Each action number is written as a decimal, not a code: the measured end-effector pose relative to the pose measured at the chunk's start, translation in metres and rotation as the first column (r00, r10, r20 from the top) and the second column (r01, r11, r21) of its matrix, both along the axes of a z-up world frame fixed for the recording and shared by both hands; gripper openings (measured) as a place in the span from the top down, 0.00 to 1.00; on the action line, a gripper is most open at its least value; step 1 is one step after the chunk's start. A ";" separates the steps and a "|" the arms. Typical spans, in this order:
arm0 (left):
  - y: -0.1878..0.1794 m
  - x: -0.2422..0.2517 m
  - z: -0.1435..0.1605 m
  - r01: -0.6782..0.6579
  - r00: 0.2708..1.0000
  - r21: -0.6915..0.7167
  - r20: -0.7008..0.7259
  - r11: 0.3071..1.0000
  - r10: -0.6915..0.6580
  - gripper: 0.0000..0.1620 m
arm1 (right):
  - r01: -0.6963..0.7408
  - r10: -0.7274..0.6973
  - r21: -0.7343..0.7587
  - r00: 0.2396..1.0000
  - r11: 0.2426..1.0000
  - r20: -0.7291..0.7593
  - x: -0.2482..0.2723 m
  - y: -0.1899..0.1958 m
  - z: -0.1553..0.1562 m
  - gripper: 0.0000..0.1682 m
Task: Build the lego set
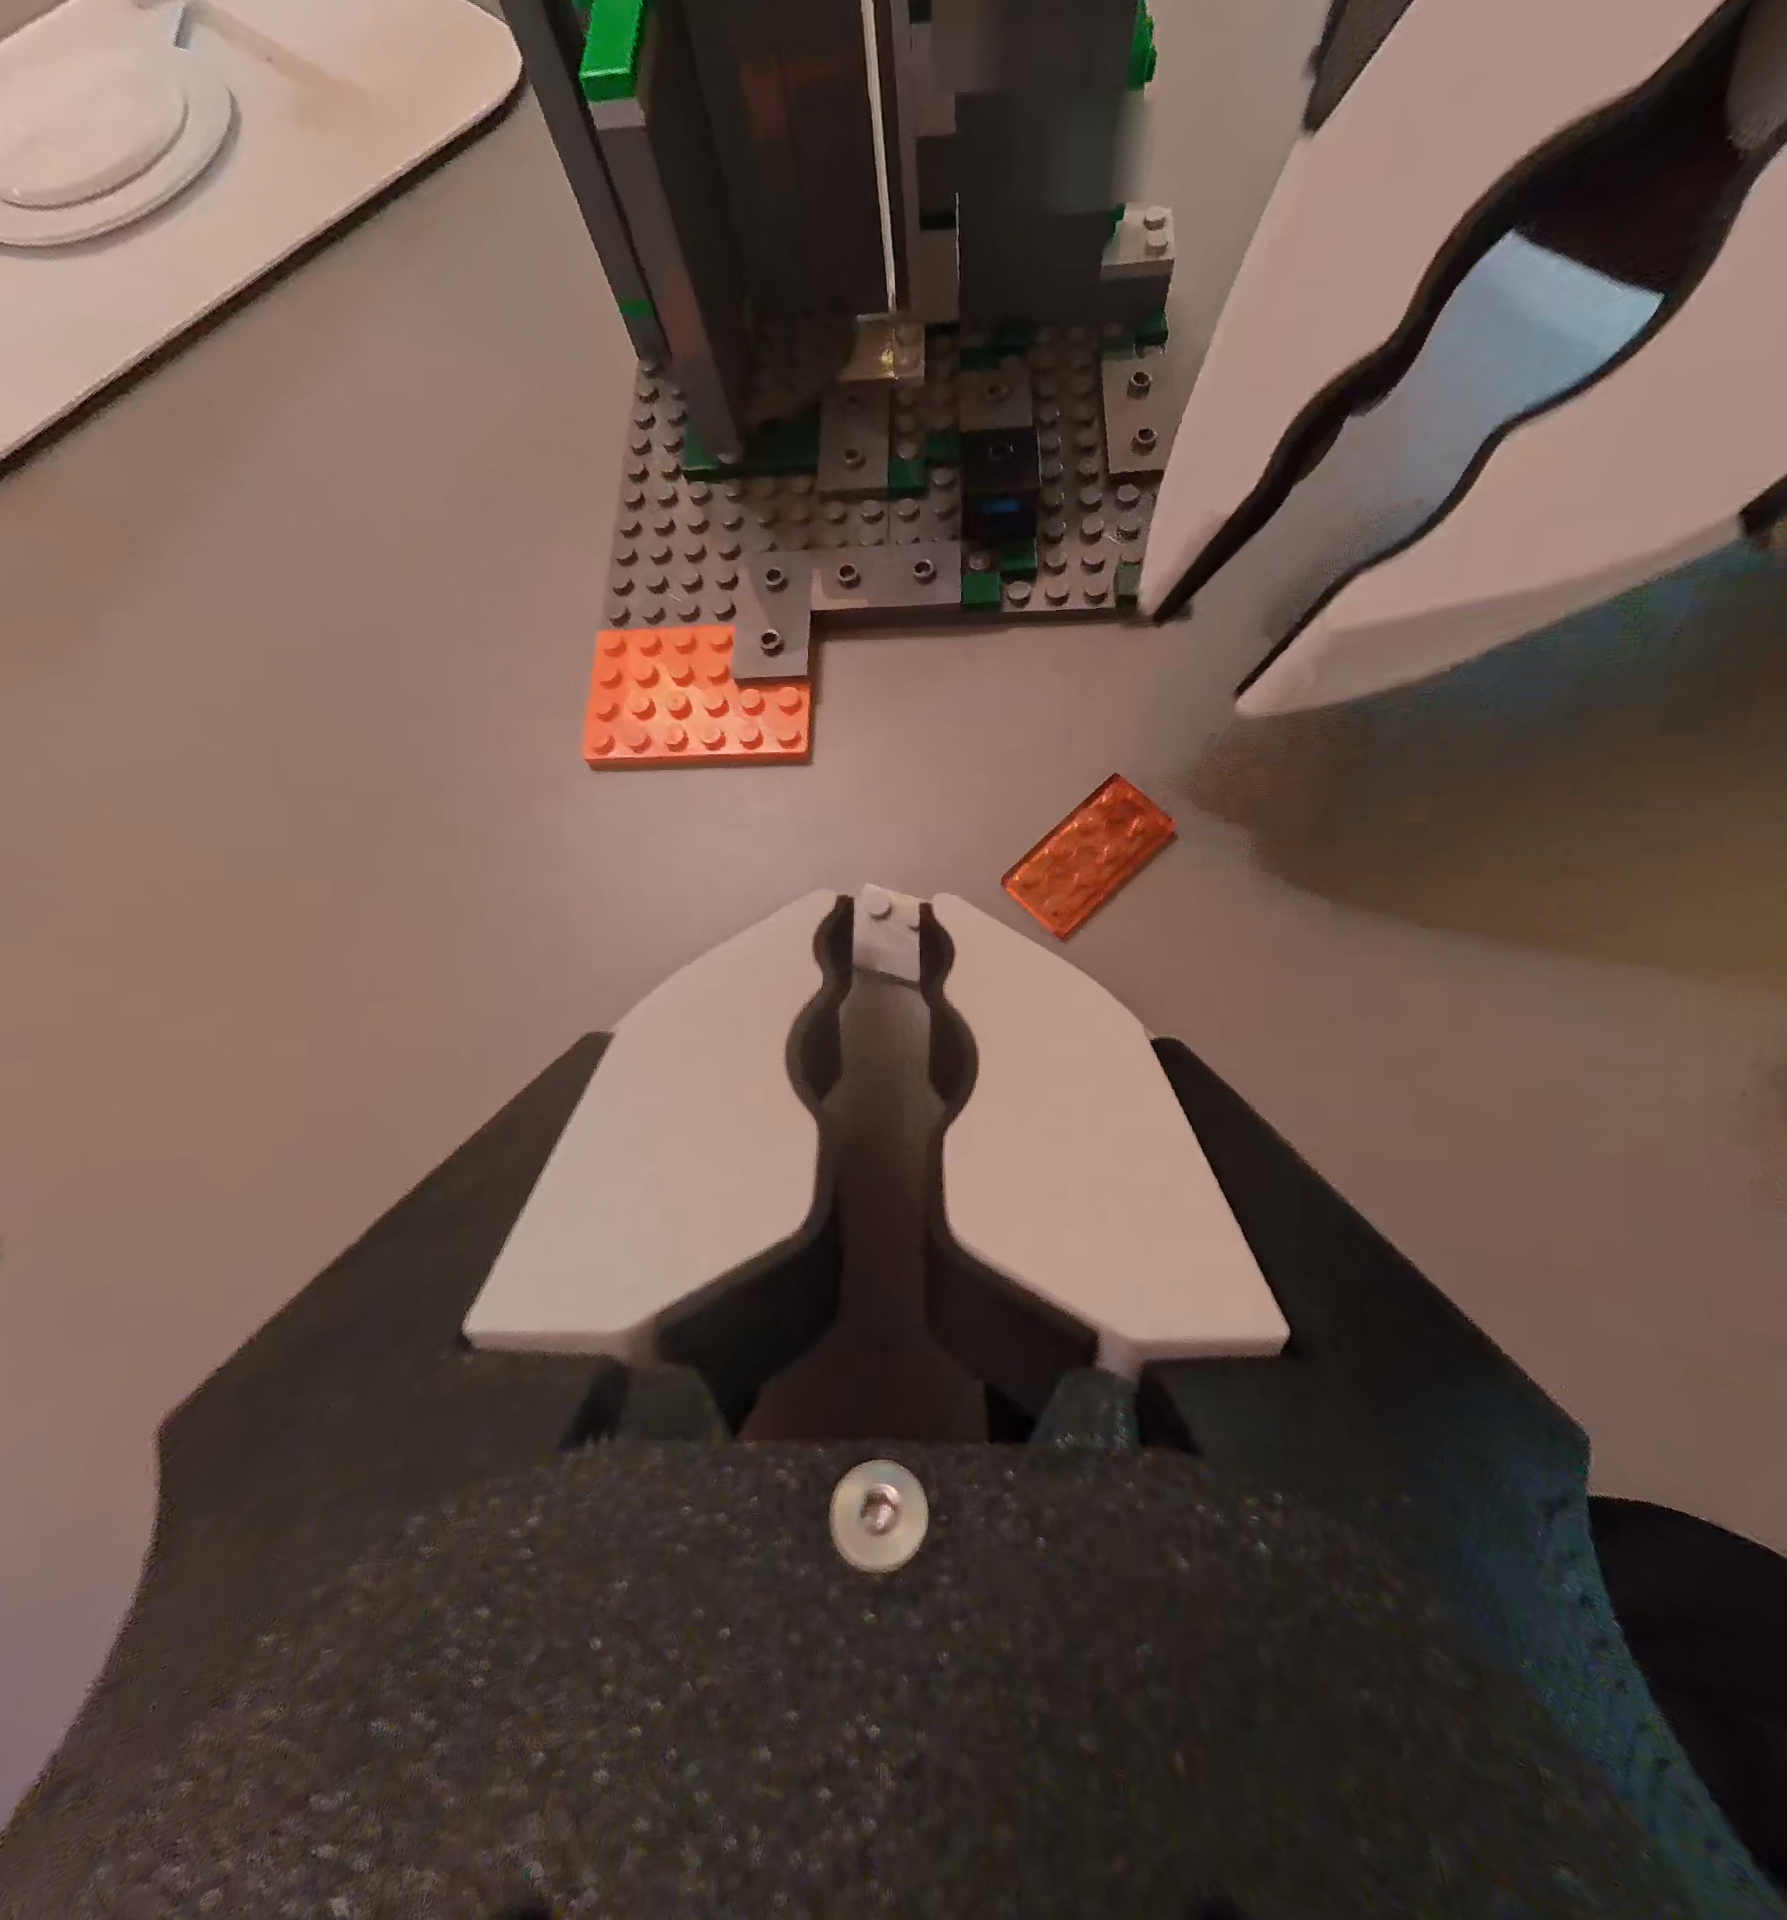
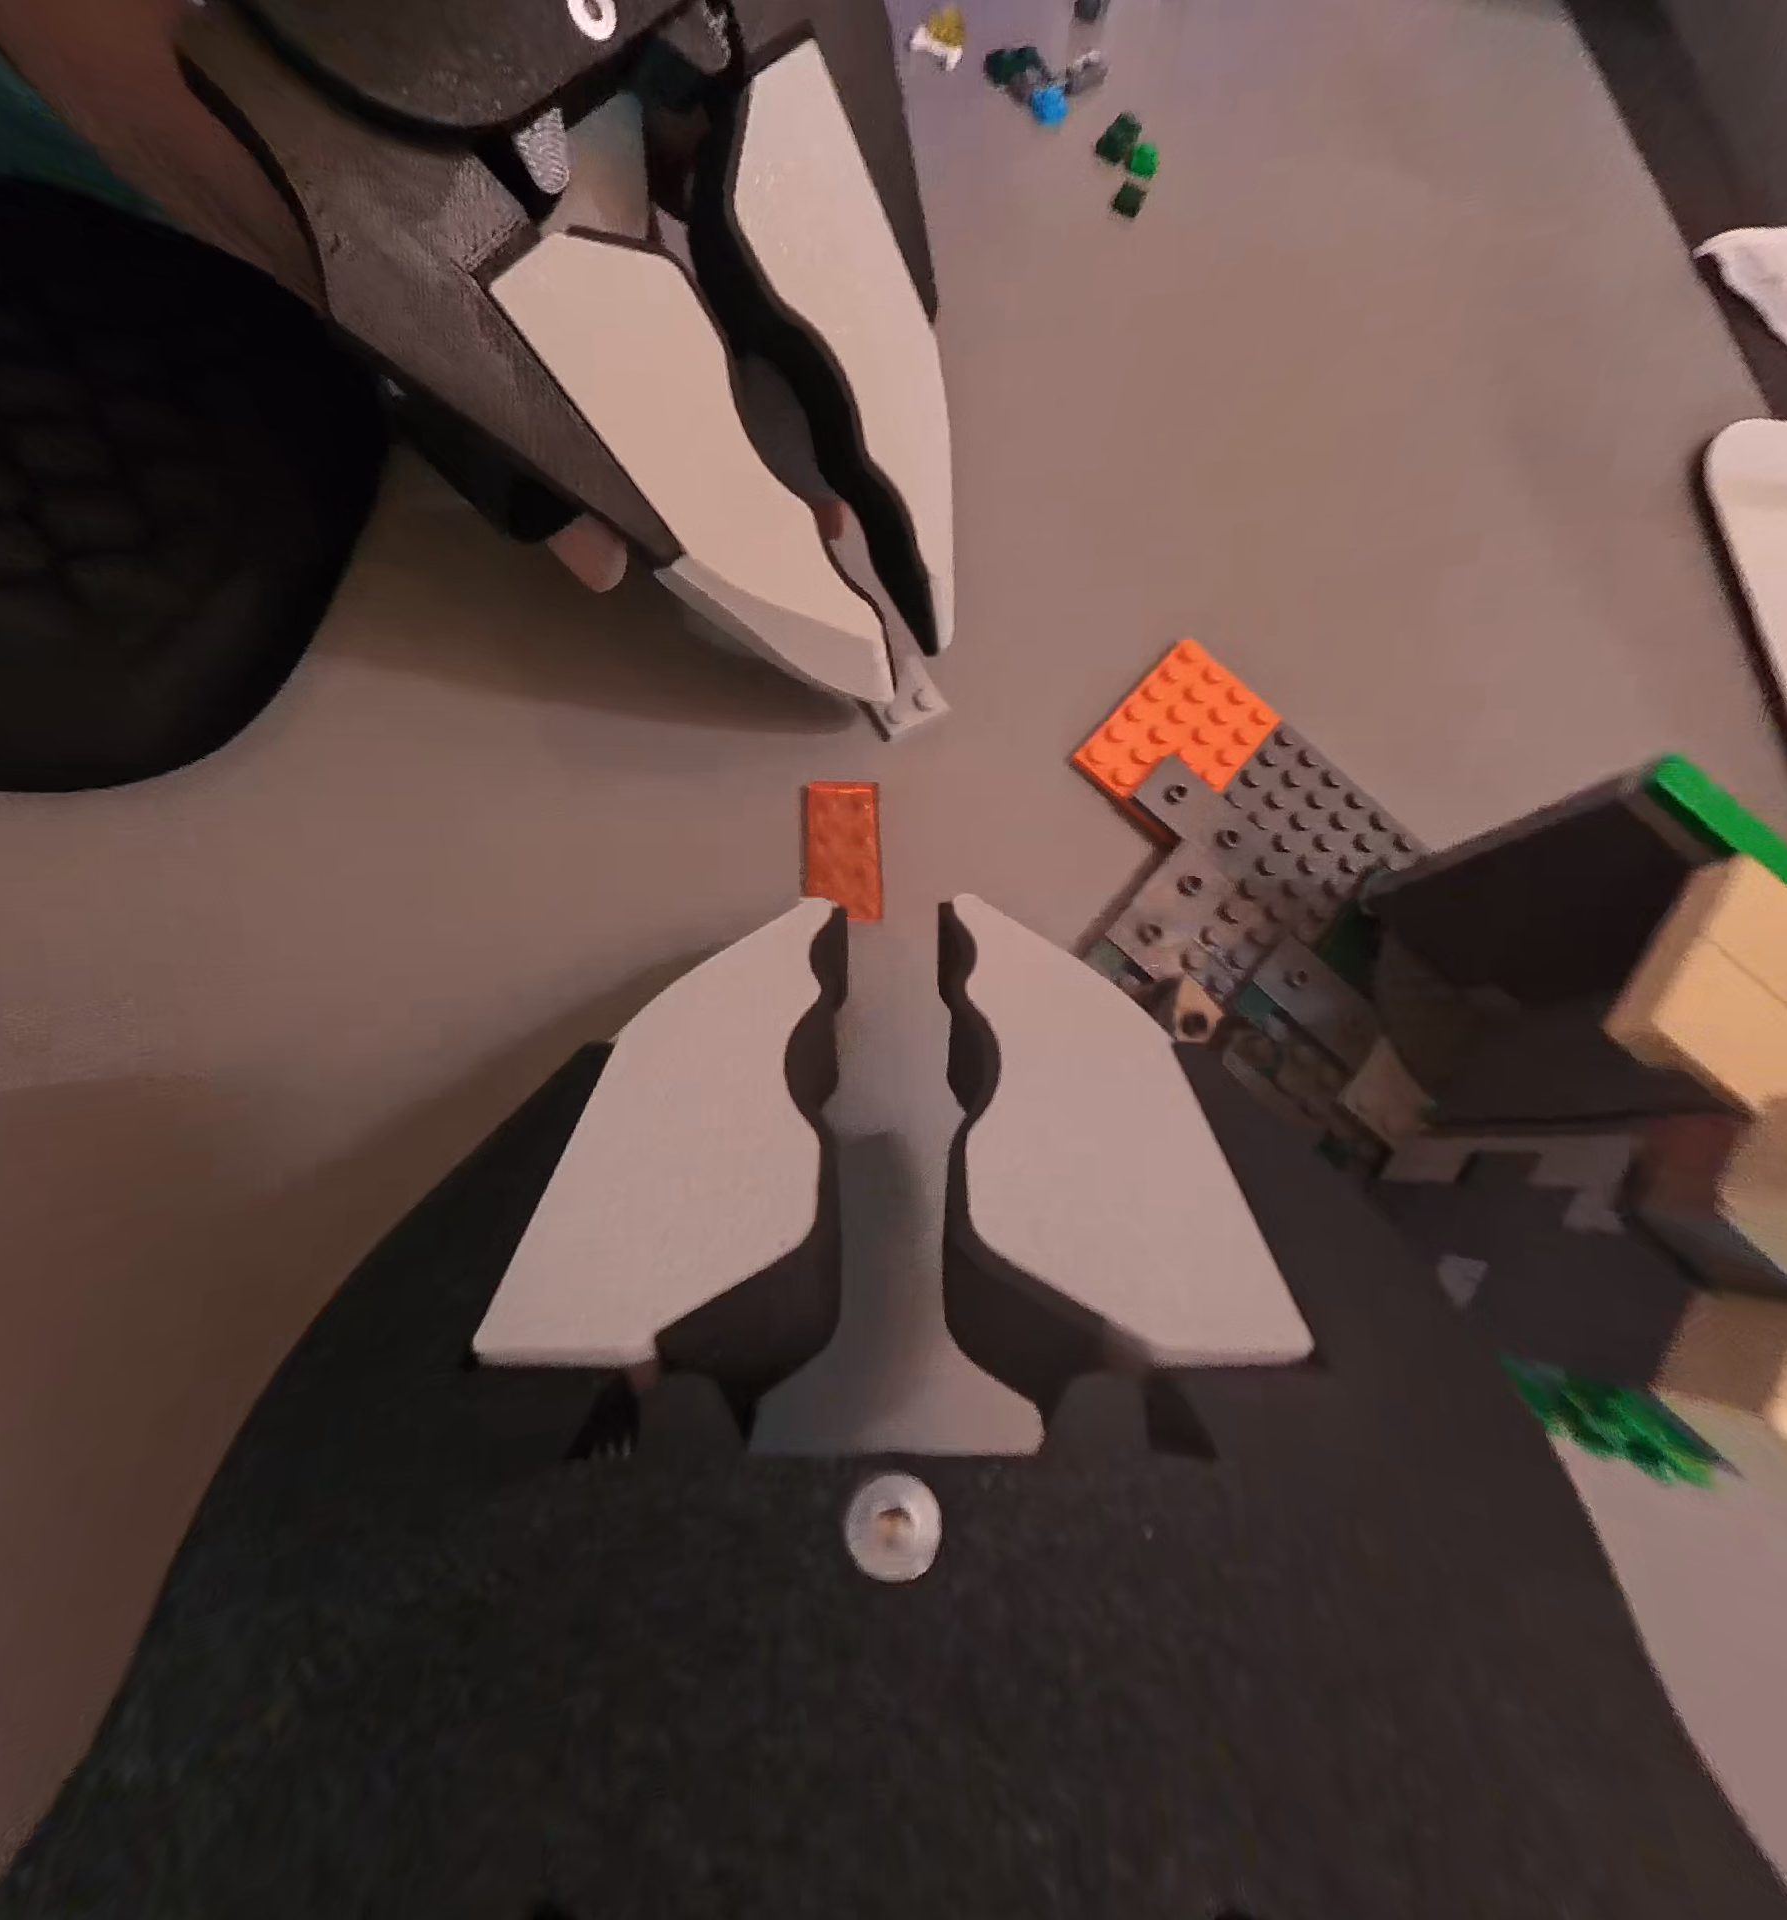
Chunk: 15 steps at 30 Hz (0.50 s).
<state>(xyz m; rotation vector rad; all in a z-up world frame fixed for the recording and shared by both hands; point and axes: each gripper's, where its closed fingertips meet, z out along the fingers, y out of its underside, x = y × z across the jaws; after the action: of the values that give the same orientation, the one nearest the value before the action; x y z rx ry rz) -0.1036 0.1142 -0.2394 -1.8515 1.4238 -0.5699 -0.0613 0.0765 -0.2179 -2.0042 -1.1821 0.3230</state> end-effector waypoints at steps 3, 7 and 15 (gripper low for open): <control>0.006 -0.002 0.001 -0.014 1.000 0.010 0.017 1.000 0.014 0.91 | 0.076 -0.076 -0.009 0.997 0.997 0.003 0.022 0.003 0.002 0.90; 0.011 -0.006 0.004 -0.035 0.998 0.016 0.043 0.999 0.035 0.90 | 0.243 -0.244 -0.053 0.969 0.969 -0.018 0.060 0.011 0.005 0.89; 0.017 -0.008 0.013 -0.055 0.992 0.022 0.113 0.998 0.052 0.91 | 0.514 -0.513 -0.024 0.850 0.858 -0.118 0.125 0.027 0.026 0.67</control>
<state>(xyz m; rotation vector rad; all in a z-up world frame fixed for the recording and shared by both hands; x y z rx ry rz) -0.1115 0.1316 -0.2264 -1.8038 1.2983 -0.6166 0.0641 0.1032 -0.1915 -2.1683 -0.5321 0.1601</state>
